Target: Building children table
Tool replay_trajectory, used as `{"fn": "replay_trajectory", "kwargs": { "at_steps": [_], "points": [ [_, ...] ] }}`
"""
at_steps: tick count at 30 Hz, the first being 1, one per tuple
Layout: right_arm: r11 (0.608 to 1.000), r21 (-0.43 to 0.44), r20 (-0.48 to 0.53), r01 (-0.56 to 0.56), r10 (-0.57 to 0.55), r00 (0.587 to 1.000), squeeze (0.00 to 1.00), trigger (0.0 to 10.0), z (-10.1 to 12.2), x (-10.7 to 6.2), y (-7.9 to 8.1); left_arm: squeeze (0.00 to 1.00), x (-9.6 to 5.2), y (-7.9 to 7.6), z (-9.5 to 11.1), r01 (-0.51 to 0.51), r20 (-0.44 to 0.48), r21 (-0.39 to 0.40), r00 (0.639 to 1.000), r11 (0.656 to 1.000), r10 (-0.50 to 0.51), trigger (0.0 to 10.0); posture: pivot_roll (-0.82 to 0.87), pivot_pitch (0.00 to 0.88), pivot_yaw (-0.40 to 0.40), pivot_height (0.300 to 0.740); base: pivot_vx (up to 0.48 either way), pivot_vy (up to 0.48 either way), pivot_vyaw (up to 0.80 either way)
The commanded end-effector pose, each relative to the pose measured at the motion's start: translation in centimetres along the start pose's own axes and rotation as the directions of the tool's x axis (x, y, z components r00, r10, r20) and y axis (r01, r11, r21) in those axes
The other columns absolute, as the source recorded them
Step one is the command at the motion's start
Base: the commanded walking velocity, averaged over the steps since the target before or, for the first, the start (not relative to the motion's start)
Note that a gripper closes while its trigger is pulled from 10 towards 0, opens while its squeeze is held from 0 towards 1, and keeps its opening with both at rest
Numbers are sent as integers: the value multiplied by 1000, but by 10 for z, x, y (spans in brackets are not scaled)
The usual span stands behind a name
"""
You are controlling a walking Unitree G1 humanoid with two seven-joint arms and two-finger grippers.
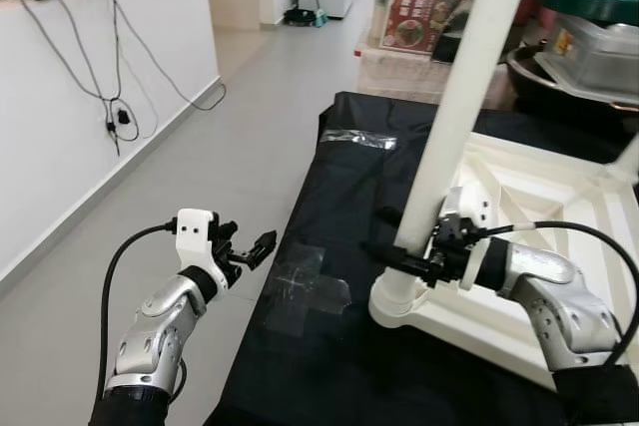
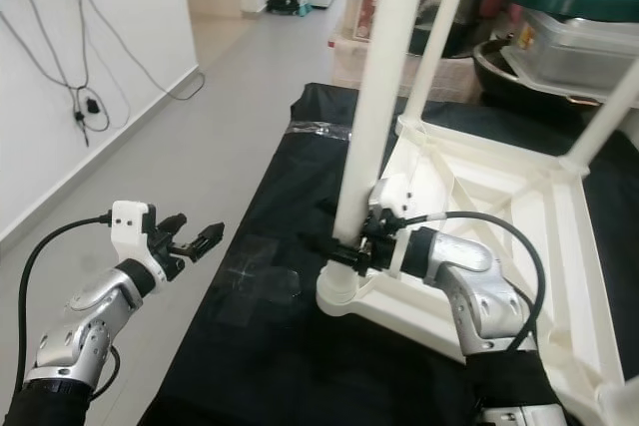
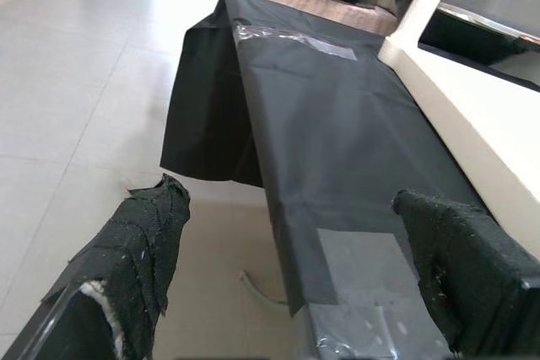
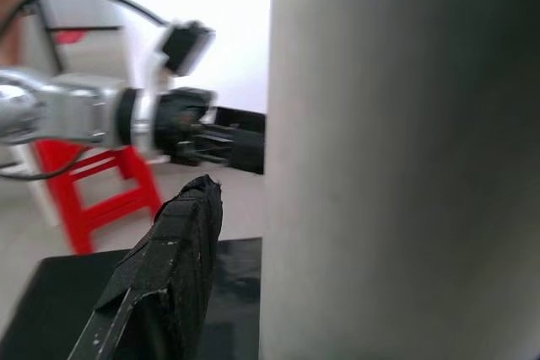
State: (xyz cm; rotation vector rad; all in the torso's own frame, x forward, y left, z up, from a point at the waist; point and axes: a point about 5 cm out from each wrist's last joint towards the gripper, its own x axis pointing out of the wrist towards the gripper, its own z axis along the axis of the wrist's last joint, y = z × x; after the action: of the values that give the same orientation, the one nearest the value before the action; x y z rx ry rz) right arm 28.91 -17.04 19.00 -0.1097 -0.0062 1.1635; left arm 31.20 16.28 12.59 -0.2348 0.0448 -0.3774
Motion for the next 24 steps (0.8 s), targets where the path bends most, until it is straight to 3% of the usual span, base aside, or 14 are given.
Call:
{"fn": "replay_trajectory", "kwargs": {
  "at_steps": [1,2,7,8,11,12,13,15,16,17,19,21,23,24],
  "points": [
    [993,-12,15,-119,119,993,0,9176,4,7,14,0,0,-1,-1,3,0,-5,1000,1000,-3,10000,-44,0,-93,740,0,0,0],
    [986,-13,19,-166,166,986,0,3176,4,6,28,0,-1,0,-1,5,1,-12,1000,1000,-5,10000,-61,0,-82,740,0,0,0],
    [987,-14,-12,162,-162,987,0,0,-16,6,18,0,-1,0,-1,12,2,-21,1000,1000,-12,10000,-73,0,-76,740,0,0,0],
    [926,-12,-53,377,-377,925,0,0,-28,4,2,0,-2,-1,-1,13,2,-21,1000,1000,-13,10000,-74,0,-75,740,0,0,0],
    [513,44,-216,857,-833,510,0,0,-57,-28,-33,0,-2,-1,0,14,3,-21,1000,1000,-14,10000,-76,0,-74,740,0,0,0],
    [513,44,-216,857,-833,510,0,0,-57,-28,-33,0,-2,-1,0,14,3,-21,1000,1000,-14,10000,-76,0,-74,740,0,0,0],
    [313,26,-274,949,-911,308,0,0,-68,-49,-36,0,-2,-1,0,14,3,-20,1000,1000,-14,10000,-77,0,-74,740,0,0,0],
    [313,26,-274,949,-911,308,0,0,-68,-49,-36,0,-2,-1,0,14,3,-20,1000,1000,-14,10000,-77,0,-74,740,0,0,0],
    [130,-12,-326,991,-938,119,0,0,-77,-71,-31,0,-2,-1,0,14,3,-19,1000,1000,-14,10000,-74,0,-74,740,0,0,0],
    [130,-12,-326,991,-938,119,0,0,-77,-71,-31,0,-2,-1,0,14,3,-19,1000,1000,-14,10000,-74,0,-74,740,0,0,0],
    [-135,-93,-382,986,-910,-161,0,0,-85,-100,-11,0,-3,0,1,12,3,-15,1000,1000,-12,10000,-86,0,-65,740,0,0,0],
    [-183,-118,-386,976,-897,-215,0,0,-81,-102,1,0,-4,1,1,12,3,-13,1000,1000,-12,10000,-88,0,-62,740,0,0,0],
    [-210,-129,-378,969,-893,-244,0,1412,-77,-99,8,0,-4,1,1,11,2,-10,1000,1000,-11,10000,-88,0,-60,740,0,0,0],
    [-188,-116,-383,975,-898,-219,0,10000,-75,-89,12,0,-4,1,2,12,0,-7,1000,1000,-12,10000,-89,0,-58,740,0,0,0]
  ]
}}
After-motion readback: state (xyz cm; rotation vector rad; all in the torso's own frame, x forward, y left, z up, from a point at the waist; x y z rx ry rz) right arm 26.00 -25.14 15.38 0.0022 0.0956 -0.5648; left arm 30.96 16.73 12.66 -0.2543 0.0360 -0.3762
